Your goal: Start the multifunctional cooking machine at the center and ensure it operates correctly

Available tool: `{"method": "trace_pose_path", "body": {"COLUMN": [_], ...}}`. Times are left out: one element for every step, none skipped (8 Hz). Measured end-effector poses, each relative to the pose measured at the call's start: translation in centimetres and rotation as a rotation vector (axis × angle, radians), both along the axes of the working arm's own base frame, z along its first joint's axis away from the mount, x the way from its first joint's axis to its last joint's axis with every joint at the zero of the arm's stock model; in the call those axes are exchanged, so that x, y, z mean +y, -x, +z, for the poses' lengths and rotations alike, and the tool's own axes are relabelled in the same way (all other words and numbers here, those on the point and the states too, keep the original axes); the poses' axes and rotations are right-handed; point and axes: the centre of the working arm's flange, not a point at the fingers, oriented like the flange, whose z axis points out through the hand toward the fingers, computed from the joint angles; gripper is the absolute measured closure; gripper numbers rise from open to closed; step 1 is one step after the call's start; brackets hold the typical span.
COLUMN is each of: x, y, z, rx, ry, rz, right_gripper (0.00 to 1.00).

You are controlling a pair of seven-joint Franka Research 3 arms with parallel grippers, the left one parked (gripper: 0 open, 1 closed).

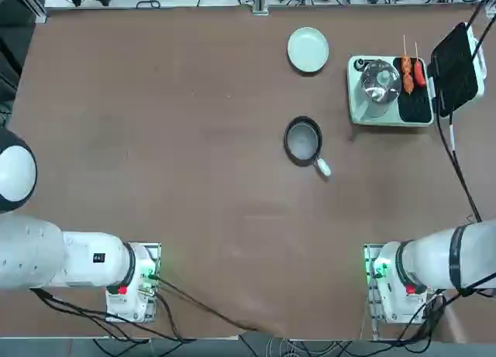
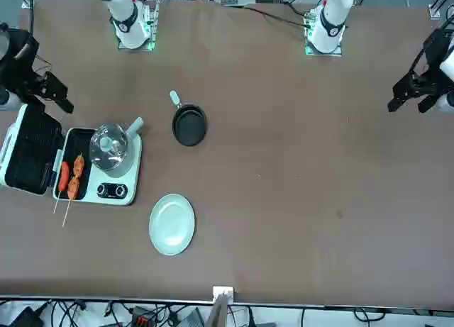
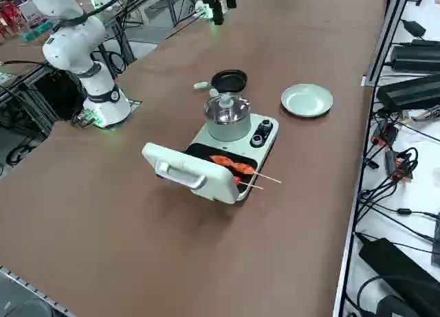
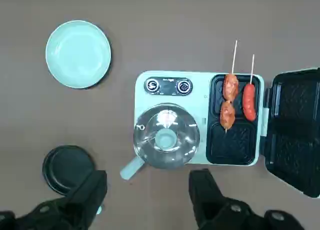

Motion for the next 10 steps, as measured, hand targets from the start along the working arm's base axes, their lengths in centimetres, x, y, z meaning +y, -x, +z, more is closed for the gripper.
{"method": "trace_pose_path", "body": {"x": [0.0,0.0,0.1,0.1,0.1,0.1,0.1,0.1,0.2,0.4], "y": [-0.6,-2.7,-4.6,-5.5,-5.6,-5.5,-5.4,-5.7,-6.4,-7.3], "z": [-0.8,-4.3,-7.9,-9.7,-9.7,-9.0,-8.6,-9.1,-10.3,-12.4], "rx": [-0.021,-0.025,-0.001,0.015,0.013,0.001,-0.004,-0.006,-0.011,-0.011], "ry": [0.003,0.011,0.020,0.024,0.024,0.023,0.022,0.023,0.025,0.028], "rz": [-0.001,-0.005,-0.007,-0.007,-0.008,-0.008,-0.008,-0.008,-0.008,-0.006], "right_gripper": [0.00,0.00,0.00,0.00,0.00,0.00,0.00,0.00,0.00,0.00]}}
